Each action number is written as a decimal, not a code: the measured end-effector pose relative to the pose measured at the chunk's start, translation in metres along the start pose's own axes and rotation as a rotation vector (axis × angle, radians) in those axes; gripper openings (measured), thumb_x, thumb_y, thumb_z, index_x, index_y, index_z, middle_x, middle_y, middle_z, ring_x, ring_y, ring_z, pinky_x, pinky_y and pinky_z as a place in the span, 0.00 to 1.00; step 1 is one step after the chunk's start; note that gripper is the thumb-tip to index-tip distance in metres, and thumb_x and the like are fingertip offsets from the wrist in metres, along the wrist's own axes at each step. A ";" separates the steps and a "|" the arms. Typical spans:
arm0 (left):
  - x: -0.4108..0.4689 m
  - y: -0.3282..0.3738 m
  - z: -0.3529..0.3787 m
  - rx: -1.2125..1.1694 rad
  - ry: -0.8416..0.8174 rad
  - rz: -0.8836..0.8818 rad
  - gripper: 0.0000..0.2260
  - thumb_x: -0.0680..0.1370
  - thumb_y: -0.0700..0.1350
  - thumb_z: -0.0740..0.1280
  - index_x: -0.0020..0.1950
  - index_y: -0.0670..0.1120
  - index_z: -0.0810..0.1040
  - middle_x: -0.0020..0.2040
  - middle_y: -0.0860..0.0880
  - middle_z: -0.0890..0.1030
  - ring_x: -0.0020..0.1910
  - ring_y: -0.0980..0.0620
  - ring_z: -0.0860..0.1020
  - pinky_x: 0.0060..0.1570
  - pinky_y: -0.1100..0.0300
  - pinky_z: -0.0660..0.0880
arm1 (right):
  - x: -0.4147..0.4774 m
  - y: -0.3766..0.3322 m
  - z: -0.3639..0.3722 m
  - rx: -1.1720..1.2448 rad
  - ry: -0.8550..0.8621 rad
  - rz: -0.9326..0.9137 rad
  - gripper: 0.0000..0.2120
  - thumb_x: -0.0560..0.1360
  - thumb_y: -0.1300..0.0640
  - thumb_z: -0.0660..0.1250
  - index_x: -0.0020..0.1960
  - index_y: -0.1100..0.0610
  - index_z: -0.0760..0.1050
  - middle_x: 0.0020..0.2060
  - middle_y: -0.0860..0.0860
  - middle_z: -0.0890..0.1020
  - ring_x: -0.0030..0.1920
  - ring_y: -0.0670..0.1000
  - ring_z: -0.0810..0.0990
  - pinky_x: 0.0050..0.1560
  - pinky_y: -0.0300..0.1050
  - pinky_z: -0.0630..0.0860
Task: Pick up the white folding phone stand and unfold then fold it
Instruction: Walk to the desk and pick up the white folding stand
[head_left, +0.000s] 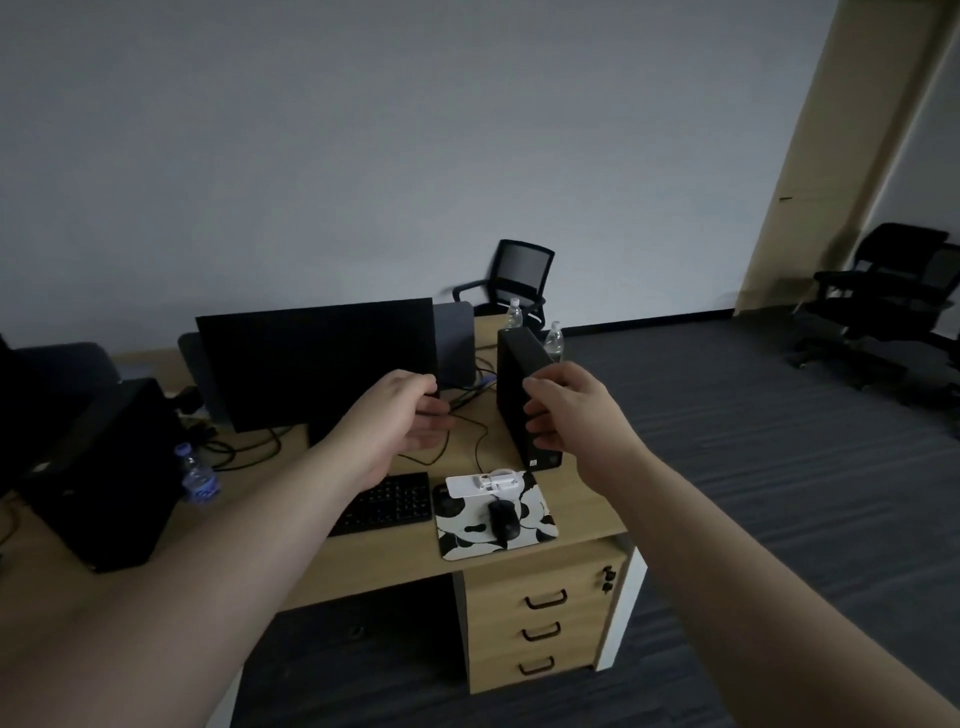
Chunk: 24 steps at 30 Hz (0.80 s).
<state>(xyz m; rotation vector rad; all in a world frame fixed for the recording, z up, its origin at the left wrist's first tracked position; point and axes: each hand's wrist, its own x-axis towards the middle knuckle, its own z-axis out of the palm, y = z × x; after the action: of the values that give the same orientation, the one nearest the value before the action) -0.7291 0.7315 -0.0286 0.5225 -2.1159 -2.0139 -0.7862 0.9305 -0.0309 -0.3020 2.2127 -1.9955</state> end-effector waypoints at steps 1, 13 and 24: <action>0.009 -0.003 0.003 -0.010 0.006 -0.009 0.13 0.84 0.47 0.63 0.64 0.42 0.75 0.57 0.38 0.84 0.54 0.40 0.86 0.52 0.48 0.82 | 0.008 0.004 0.000 -0.002 -0.007 0.004 0.06 0.79 0.54 0.69 0.54 0.53 0.79 0.43 0.56 0.82 0.40 0.53 0.80 0.47 0.53 0.81; 0.143 0.019 0.032 -0.081 0.004 -0.001 0.13 0.84 0.46 0.62 0.66 0.41 0.75 0.53 0.40 0.84 0.49 0.43 0.85 0.49 0.50 0.81 | 0.140 -0.005 -0.004 -0.017 0.000 -0.006 0.05 0.80 0.54 0.68 0.55 0.52 0.79 0.44 0.54 0.82 0.42 0.51 0.81 0.46 0.49 0.83; 0.209 0.032 0.015 -0.063 0.114 -0.014 0.14 0.84 0.47 0.62 0.67 0.41 0.74 0.57 0.38 0.83 0.55 0.41 0.85 0.53 0.49 0.82 | 0.233 -0.004 0.023 0.016 -0.084 -0.008 0.08 0.80 0.56 0.68 0.58 0.57 0.78 0.44 0.56 0.81 0.38 0.51 0.80 0.44 0.51 0.79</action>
<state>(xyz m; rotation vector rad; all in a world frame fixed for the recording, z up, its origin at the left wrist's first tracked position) -0.9316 0.6692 -0.0213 0.6275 -1.9824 -2.0000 -1.0060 0.8506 -0.0235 -0.3857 2.1468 -1.9662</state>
